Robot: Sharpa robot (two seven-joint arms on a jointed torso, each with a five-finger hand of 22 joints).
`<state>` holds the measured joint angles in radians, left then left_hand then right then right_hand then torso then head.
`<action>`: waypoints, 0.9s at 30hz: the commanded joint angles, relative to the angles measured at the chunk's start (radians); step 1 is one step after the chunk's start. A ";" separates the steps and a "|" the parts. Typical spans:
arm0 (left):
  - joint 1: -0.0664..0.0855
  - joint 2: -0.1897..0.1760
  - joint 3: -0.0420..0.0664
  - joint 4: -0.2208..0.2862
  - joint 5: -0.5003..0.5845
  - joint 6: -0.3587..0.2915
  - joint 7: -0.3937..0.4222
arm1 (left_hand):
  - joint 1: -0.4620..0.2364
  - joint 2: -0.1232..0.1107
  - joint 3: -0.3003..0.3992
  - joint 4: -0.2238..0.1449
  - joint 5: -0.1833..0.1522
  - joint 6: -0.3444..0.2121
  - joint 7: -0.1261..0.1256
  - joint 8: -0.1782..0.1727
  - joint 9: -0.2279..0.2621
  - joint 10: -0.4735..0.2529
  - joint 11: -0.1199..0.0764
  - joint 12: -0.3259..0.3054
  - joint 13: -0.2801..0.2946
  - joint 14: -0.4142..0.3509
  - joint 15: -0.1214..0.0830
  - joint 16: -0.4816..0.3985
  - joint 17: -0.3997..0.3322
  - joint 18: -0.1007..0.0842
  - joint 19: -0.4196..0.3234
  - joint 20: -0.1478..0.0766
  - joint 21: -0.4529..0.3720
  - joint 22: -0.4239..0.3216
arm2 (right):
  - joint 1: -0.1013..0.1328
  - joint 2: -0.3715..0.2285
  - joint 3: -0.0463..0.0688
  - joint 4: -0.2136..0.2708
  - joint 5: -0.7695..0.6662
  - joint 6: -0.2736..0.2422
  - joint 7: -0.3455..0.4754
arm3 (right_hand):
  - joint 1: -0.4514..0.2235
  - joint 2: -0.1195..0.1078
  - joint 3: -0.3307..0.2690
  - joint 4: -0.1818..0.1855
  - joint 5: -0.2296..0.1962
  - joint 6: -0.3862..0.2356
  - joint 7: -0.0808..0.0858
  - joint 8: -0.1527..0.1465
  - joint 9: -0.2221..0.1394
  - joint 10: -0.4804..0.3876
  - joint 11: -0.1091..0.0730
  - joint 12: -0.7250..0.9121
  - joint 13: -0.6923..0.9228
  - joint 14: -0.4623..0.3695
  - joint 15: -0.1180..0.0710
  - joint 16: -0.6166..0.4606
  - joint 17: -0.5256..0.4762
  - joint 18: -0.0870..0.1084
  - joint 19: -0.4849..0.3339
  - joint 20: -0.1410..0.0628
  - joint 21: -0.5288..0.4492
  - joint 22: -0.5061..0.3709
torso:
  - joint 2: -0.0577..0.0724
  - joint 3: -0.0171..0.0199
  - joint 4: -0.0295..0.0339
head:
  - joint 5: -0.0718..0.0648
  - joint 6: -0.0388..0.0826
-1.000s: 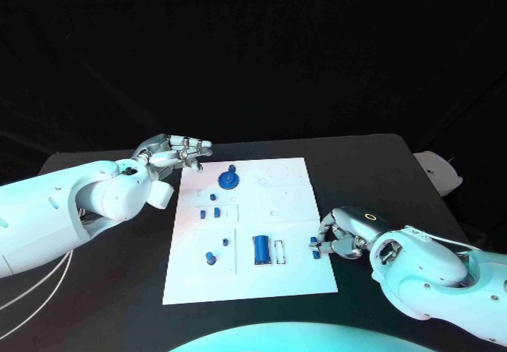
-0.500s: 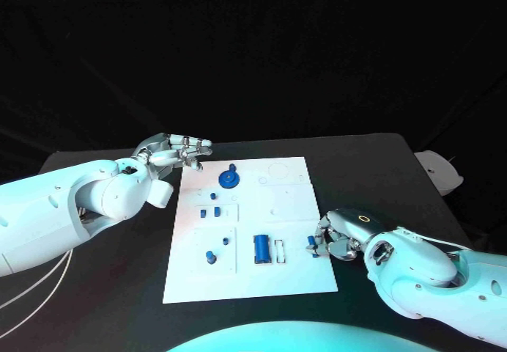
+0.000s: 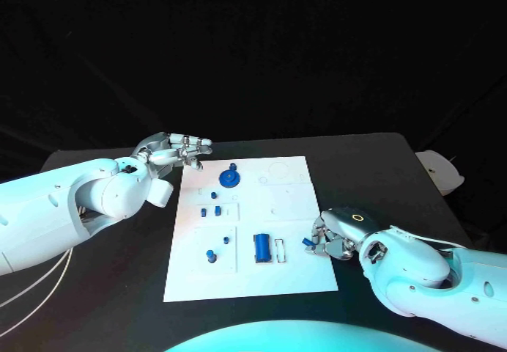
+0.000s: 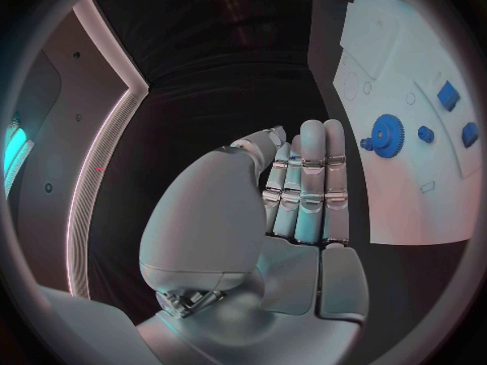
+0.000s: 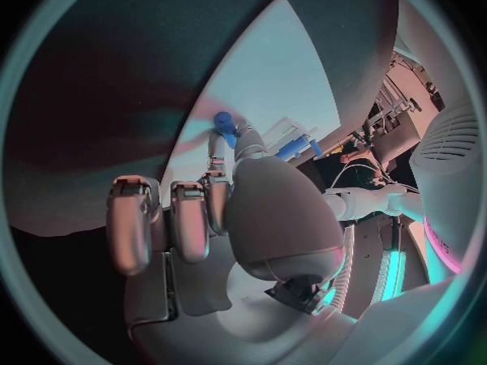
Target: Assemble the parts on the task board
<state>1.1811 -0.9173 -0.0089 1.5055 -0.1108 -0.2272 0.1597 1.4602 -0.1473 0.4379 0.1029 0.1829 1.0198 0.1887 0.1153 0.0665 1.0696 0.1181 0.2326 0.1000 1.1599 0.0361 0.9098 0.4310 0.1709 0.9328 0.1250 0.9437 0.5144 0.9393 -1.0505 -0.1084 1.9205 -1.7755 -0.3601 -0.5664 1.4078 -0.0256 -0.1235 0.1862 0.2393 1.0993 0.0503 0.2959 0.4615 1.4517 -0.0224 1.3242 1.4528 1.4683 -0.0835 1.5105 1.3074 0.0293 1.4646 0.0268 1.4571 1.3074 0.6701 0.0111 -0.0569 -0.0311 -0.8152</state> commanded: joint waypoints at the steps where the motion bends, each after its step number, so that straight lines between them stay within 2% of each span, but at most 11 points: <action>1: 0.000 0.000 0.000 0.003 0.001 0.007 0.004 | 0.000 0.010 -0.004 0.000 -0.005 -0.007 0.003 0.001 0.001 -0.006 0.002 0.004 0.001 -0.002 0.002 -0.004 -0.001 0.014 0.000 0.004 -0.007 -0.001 | -0.013 0.004 -0.011 -0.011 -0.032 0.090 -0.015 | 0.084 0.048 0.023 -0.012 0.008 0.001 -0.010 -0.006 -0.016 0.002 -0.009 -0.002 -0.068 0.075 -0.006 -0.006 0.129 -0.004 0.056 -0.002 -0.002 0.230 | 0.000 -0.0007 -0.0005 | 0.001 0.001; 6: 0.000 0.000 0.000 0.003 0.001 0.008 0.003 | -0.001 0.010 -0.004 0.000 -0.005 -0.007 0.003 0.001 0.001 -0.007 0.003 0.004 0.001 -0.002 0.002 -0.004 -0.001 0.014 0.000 0.004 -0.007 -0.001 | -0.014 0.005 -0.011 -0.004 -0.038 0.066 -0.017 | 0.109 0.052 0.068 -0.026 0.014 0.005 -0.012 -0.015 -0.021 0.002 -0.011 -0.003 -0.067 0.075 -0.008 -0.005 0.131 -0.005 0.057 -0.004 0.000 0.231 | 0.000 -0.0002 0.0002 | 0.003 0.001; 10: 0.000 0.000 0.000 0.003 0.001 0.007 0.003 | -0.001 0.010 -0.004 0.000 -0.005 -0.007 0.003 0.001 0.001 -0.007 0.003 0.004 0.001 -0.002 0.002 -0.004 -0.001 0.014 0.000 0.004 -0.007 -0.001 | -0.013 0.001 -0.010 0.016 -0.023 0.012 -0.017 | 0.095 0.046 0.104 -0.016 0.055 0.006 -0.012 -0.021 -0.022 0.005 -0.011 -0.003 -0.065 0.076 -0.008 -0.004 0.134 -0.006 0.059 -0.004 0.005 0.232 | -0.001 -0.0005 -0.0008 | 0.007 0.001; 14: 0.000 0.000 0.000 0.003 0.001 0.007 0.003 | -0.001 0.010 -0.004 0.000 -0.005 -0.007 0.003 0.001 0.001 -0.007 0.003 0.004 0.001 -0.002 0.002 -0.005 -0.001 0.014 0.000 0.004 -0.007 -0.001 | -0.007 -0.001 -0.008 0.042 0.022 -0.056 -0.013 | 0.076 0.030 0.142 -0.004 0.084 0.008 -0.012 -0.024 -0.020 0.008 -0.010 -0.001 -0.063 0.077 -0.008 -0.002 0.137 -0.007 0.063 -0.004 0.012 0.234 | 0.000 -0.0006 -0.0002 | 0.007 0.002; 18: 0.000 0.002 0.000 0.003 0.001 0.007 0.004 | -0.001 0.010 -0.004 0.000 -0.005 -0.007 0.003 0.001 0.001 -0.007 0.003 0.004 0.001 -0.002 0.002 -0.005 -0.001 0.014 0.000 0.004 -0.007 -0.001 | 0.000 0.004 -0.006 0.066 0.071 -0.119 -0.005 | 0.057 0.004 0.191 0.007 0.121 0.009 -0.012 -0.026 -0.016 0.010 -0.011 0.000 -0.060 0.077 -0.008 -0.001 0.140 -0.009 0.067 -0.004 0.022 0.237 | 0.000 -0.0004 -0.0004 | 0.009 0.004; 22: 0.000 0.003 0.000 0.003 0.001 0.008 0.004 | -0.001 0.010 -0.004 0.000 -0.005 -0.007 0.003 0.001 0.001 -0.007 0.003 0.004 0.001 -0.002 0.002 -0.005 -0.001 0.014 0.000 0.004 -0.007 -0.001 | 0.003 0.019 -0.005 0.076 0.126 -0.149 0.003 | 0.044 -0.009 0.217 0.014 0.128 0.010 -0.011 -0.026 -0.013 0.011 -0.011 0.000 -0.059 0.078 -0.008 0.000 0.142 -0.010 0.068 -0.004 0.025 0.238 | 0.001 -0.0006 -0.0003 | 0.007 0.004; 27: 0.000 0.005 0.000 0.003 0.001 0.007 0.004 | -0.001 0.010 -0.004 0.000 -0.005 -0.008 0.003 0.001 0.001 -0.008 0.003 0.004 0.001 -0.003 0.002 -0.005 -0.002 0.014 0.001 0.004 -0.008 -0.002 | 0.005 0.044 -0.005 0.069 0.227 -0.158 0.016 | 0.010 -0.021 0.253 0.037 0.133 0.011 -0.010 -0.027 -0.008 0.013 -0.010 -0.001 -0.059 0.078 -0.007 0.000 0.142 -0.010 0.069 -0.004 0.026 0.238 | -0.001 0.0002 0.0007 | 0.008 0.003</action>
<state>1.1810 -0.9145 -0.0096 1.5058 -0.1108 -0.2272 0.1587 1.4602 -0.1473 0.4379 0.1029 0.1829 1.0160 0.1925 0.1153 0.0665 1.0696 0.1182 0.2326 0.0998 1.1599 0.0361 0.9098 0.4303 0.1709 0.9328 0.1250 0.9389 0.5145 0.9443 -1.0102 -0.1132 1.9918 -1.6447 -0.4802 -0.5660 1.4359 -0.0536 0.1182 0.2262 0.3661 1.1042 0.0427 0.2626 0.4433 1.4606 -0.0313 1.3206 1.4146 1.4684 -0.0839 1.5105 1.3073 0.0293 1.4646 0.0268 1.4774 1.3080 0.6702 0.0106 -0.0569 -0.0238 -0.8126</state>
